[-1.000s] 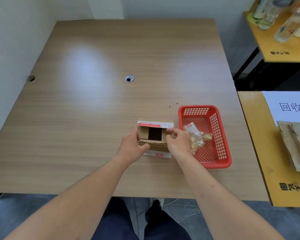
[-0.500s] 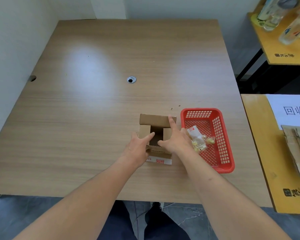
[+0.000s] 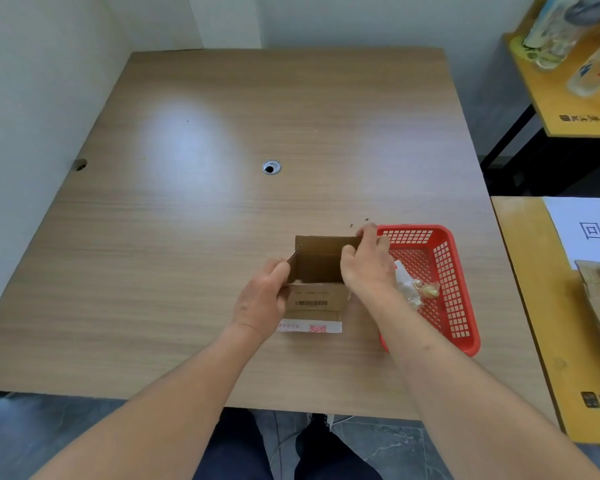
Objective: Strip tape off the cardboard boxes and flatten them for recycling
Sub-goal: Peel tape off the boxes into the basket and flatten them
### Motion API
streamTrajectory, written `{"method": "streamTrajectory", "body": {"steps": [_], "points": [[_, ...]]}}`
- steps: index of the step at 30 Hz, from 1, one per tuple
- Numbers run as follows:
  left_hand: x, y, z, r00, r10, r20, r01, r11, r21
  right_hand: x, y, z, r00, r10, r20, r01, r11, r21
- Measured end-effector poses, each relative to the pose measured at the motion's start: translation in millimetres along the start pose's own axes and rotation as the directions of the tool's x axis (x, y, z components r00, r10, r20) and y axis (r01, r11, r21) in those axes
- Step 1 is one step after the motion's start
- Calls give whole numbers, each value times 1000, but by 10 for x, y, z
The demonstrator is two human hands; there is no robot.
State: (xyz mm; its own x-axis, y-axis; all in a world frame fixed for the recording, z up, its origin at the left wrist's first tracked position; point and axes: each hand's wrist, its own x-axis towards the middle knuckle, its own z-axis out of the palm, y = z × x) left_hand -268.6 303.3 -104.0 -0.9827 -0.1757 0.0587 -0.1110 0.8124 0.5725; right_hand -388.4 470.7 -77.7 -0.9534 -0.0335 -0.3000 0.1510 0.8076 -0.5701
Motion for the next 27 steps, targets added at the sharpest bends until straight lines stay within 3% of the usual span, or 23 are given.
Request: {"method": "streamTrajectory", "body": {"steps": [5,8,11,13,18,21,23,27], "points": [[118,-51,-216,959,-267,-99,222,919,-325,38,28,-22,981,-136,-138,170,944,284],[184,-81,-291,912,-392,-117,287,816,-501,13,93,26,986,-162,31,133,893,430],[249,-166,-280,840,-527,-129,321,674,-665,-24,213,154,963,-209,169,132,915,382],[271,-230,-266,810,-572,-128,336,632,-698,-51,278,254,948,-227,222,139,926,351],[224,-483,-187,853,-509,-118,401,782,-476,-91,329,581,955,-141,260,134,990,46],[105,-681,-80,902,-430,38,422,859,-291,-181,304,830,966,-75,249,96,993,-73],[-1,-845,-4,929,-338,150,359,922,-147,-235,296,1014,974,-24,224,46,995,-92],[-160,-1174,156,914,-245,323,240,969,55,-294,357,1390,987,30,157,-22,998,-55]]}}
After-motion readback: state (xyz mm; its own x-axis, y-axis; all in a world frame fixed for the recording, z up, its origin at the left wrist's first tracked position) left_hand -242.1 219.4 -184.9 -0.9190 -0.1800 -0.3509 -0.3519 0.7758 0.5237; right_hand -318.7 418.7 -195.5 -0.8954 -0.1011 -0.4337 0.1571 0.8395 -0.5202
